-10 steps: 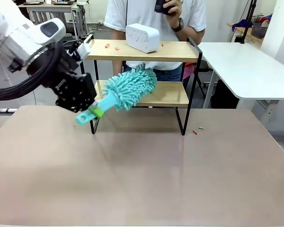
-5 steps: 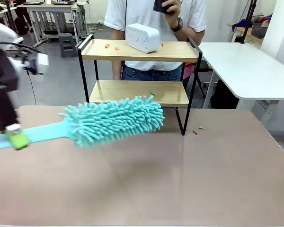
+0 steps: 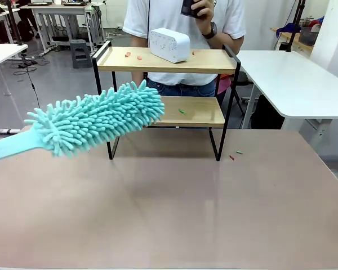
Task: Clean the shelf.
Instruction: Clean the specific tier of the Shelf with the Duster once objects are removed.
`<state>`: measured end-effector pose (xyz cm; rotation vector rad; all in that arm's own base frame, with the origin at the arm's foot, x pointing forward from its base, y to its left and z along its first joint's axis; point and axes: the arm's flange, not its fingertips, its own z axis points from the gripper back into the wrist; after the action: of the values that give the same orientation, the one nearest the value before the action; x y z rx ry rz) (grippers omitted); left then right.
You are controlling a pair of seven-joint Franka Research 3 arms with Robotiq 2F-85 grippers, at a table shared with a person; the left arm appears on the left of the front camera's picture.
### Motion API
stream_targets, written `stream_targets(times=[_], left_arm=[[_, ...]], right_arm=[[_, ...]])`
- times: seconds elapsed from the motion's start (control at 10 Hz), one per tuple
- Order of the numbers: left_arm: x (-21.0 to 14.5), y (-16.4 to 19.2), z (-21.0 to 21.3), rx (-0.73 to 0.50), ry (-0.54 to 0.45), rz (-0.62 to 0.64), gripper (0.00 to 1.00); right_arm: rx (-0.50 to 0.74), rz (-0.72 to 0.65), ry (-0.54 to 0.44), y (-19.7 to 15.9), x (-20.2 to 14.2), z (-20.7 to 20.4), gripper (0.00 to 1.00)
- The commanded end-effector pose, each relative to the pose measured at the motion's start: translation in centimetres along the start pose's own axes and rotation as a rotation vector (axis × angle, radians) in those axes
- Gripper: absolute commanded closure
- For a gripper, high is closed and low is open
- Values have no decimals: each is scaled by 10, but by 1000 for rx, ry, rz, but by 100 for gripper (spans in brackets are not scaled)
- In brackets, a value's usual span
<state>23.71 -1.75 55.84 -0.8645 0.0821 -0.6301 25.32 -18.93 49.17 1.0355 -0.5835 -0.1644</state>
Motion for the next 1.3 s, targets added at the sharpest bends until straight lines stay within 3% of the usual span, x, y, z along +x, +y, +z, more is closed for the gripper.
stream_targets(times=[0.0, 0.1, 0.3, 0.4, 0.8, 0.9, 1.2], left_arm=[[-31, 13, -1, 85, -12, 37, 87], [-45, 26, 5, 88, -57, 118, 87], [-67, 46, 9, 158, -47, 256, 87], [-46, 29, 8, 103, -37, 124, 87], [-52, 36, 6, 120, -22, 143, 87], [-23, 29, -4, 176, -77, 220, 87], [58, 2, -26, 248, -138, 185, 87]], right_arm=[[17, 26, -12, 1, 3, -1, 0], [17, 26, -12, 1, 3, -1, 0], [17, 26, -12, 1, 3, -1, 0], [17, 26, -12, 1, 3, -1, 0], [17, 26, -12, 1, 3, -1, 0], [17, 26, -12, 1, 3, -1, 0], [17, 26, -12, 1, 3, -1, 0]])
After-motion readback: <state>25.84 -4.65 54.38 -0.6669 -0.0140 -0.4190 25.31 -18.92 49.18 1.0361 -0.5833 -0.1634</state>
